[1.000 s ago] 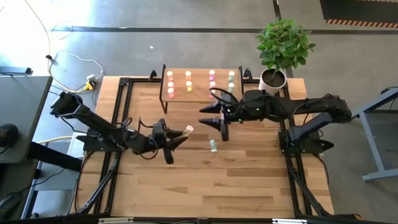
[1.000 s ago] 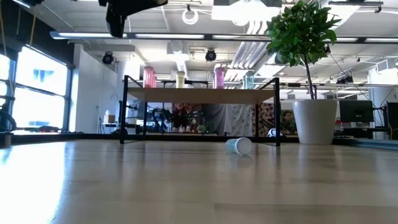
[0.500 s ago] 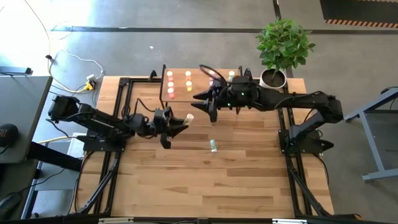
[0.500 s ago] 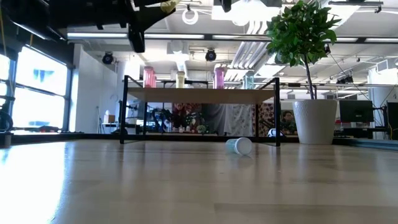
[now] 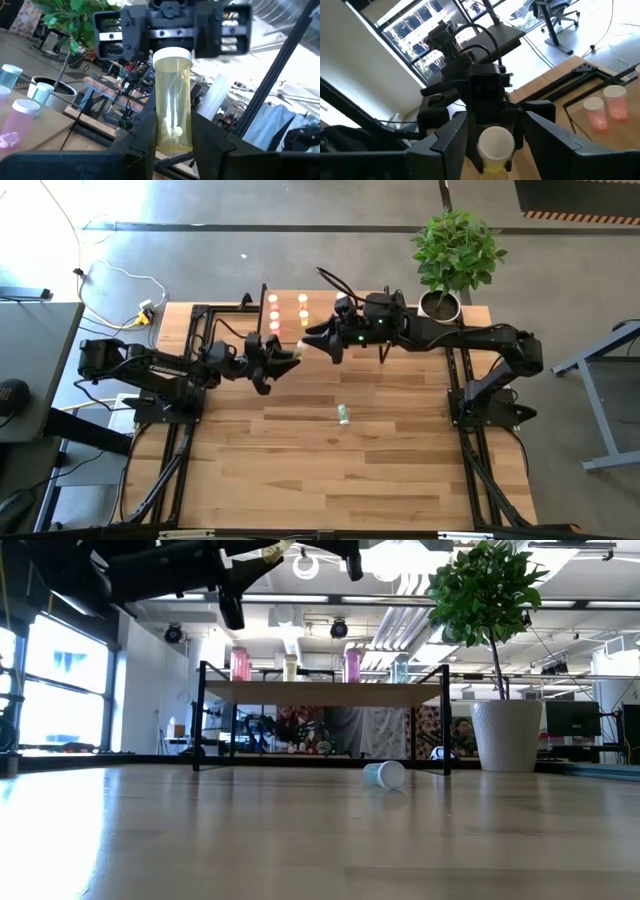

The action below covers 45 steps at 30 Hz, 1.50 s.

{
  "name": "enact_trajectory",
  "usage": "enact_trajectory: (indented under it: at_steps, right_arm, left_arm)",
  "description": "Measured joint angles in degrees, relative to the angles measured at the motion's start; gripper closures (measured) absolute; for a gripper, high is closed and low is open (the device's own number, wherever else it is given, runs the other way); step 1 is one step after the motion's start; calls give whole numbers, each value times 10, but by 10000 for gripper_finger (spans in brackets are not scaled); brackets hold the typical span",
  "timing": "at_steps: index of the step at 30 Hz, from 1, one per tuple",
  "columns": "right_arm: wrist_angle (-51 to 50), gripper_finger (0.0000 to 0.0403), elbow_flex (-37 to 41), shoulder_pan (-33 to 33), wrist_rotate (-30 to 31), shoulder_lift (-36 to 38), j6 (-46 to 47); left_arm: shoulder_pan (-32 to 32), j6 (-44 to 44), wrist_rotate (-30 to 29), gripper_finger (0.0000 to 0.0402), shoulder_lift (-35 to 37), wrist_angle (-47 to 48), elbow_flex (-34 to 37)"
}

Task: Pick and place medicine bottles onto shelf by color
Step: Put the yellow pill bottle on the shelf aligned with the other yellow pill bottles

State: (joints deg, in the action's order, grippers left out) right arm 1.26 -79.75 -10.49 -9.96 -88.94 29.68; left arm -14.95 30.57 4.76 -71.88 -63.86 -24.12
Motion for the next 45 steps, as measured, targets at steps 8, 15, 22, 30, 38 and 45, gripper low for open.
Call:
enact_trajectory:
  at_steps: [8,15,22,30,38,45]
  right_arm:
    - [4,216,0,6,8,-24,-31]
    - [7,216,0,9,24,-41,-32]
    - [13,246,0,9,24,-41,-32]
    - [12,282,0,9,22,-41,-32]
    - [12,285,0,9,20,-41,-32]
    - [-8,285,0,9,19,-40,-35]
  left_arm:
    - [-16,8,6,311,0,1,0]
    - [-16,8,6,311,0,3,0]
    - [-16,8,6,311,0,5,0]
    - [-16,8,2,311,0,6,0]
    - [-16,8,2,311,0,6,0]
    - [-16,2,2,295,0,14,0]
